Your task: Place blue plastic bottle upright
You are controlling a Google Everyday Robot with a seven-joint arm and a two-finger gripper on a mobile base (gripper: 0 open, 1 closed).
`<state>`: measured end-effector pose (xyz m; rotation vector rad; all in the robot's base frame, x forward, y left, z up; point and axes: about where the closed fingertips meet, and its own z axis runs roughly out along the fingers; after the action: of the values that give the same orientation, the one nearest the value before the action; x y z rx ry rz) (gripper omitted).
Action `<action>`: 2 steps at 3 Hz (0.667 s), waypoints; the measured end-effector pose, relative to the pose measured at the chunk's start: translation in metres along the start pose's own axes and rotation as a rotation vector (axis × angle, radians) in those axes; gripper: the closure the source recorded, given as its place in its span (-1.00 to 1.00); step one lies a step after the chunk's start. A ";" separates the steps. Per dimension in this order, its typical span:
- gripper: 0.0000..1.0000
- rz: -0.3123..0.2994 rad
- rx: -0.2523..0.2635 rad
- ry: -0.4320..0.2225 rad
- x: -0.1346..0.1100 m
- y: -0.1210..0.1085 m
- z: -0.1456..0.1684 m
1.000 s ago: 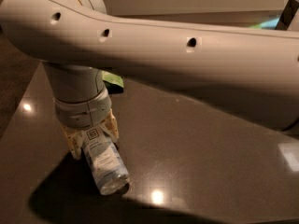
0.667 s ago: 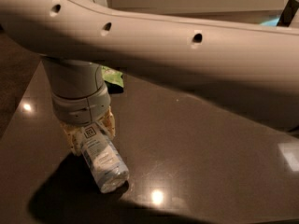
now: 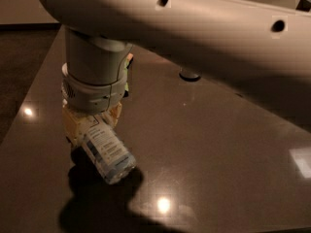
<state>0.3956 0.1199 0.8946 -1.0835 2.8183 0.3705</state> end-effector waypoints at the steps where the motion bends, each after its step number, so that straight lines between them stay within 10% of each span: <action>1: 1.00 -0.084 -0.072 -0.086 -0.011 -0.001 -0.016; 2: 1.00 -0.171 -0.130 -0.186 -0.019 -0.003 -0.032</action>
Offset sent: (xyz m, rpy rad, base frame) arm 0.0274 -0.0015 0.0541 0.3614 -0.1647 0.2611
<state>0.4120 0.1216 0.9287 -1.2337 2.5484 0.6098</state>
